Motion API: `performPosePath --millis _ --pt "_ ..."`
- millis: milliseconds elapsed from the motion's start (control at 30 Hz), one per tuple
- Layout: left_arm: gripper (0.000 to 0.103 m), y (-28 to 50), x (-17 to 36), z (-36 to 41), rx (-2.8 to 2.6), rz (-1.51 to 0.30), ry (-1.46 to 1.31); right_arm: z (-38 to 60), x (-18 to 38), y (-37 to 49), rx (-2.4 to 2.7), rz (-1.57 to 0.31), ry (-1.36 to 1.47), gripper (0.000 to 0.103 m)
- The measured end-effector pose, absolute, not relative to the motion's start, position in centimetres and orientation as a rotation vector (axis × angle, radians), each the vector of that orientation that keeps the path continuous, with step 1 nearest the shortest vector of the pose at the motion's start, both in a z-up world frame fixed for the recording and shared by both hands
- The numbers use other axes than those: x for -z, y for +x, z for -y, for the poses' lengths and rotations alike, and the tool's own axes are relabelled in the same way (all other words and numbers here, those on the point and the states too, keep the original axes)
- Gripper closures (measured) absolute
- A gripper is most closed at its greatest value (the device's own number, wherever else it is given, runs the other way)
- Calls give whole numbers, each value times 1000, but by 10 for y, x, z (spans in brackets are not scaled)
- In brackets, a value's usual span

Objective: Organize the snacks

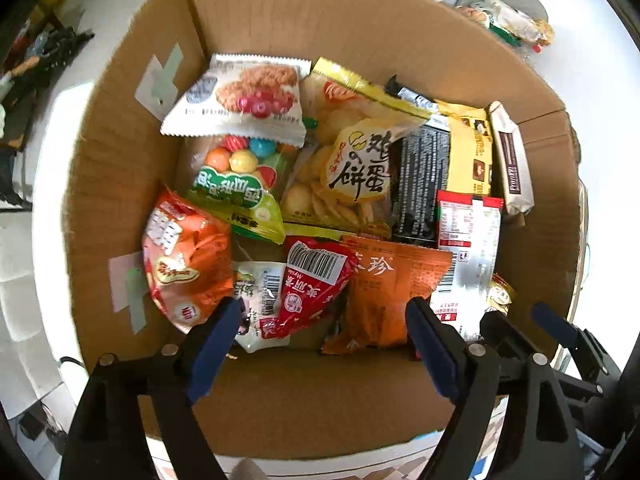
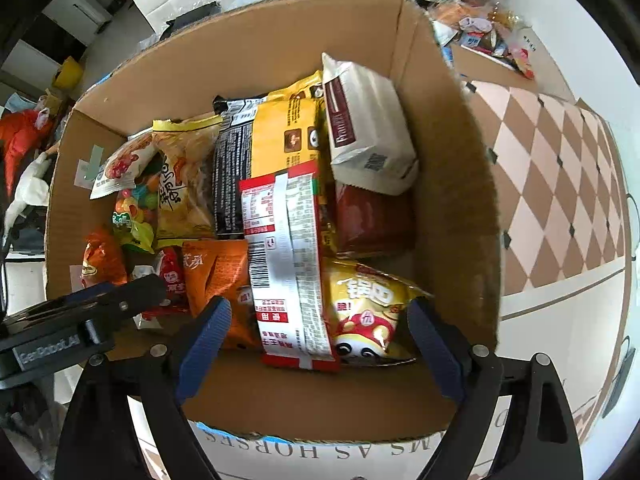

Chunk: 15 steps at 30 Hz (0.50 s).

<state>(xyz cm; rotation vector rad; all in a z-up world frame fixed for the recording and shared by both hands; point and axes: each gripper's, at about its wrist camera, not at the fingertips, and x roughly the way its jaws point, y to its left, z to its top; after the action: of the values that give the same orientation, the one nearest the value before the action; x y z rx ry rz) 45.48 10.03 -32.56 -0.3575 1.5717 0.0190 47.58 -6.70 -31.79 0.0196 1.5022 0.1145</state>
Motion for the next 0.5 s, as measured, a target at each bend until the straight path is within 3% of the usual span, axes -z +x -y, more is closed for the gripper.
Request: performPosePath --millis 500 --pt "19 418 248 -90 -84 -1379 -209 81 264 459 -66 -1396 -7 11"
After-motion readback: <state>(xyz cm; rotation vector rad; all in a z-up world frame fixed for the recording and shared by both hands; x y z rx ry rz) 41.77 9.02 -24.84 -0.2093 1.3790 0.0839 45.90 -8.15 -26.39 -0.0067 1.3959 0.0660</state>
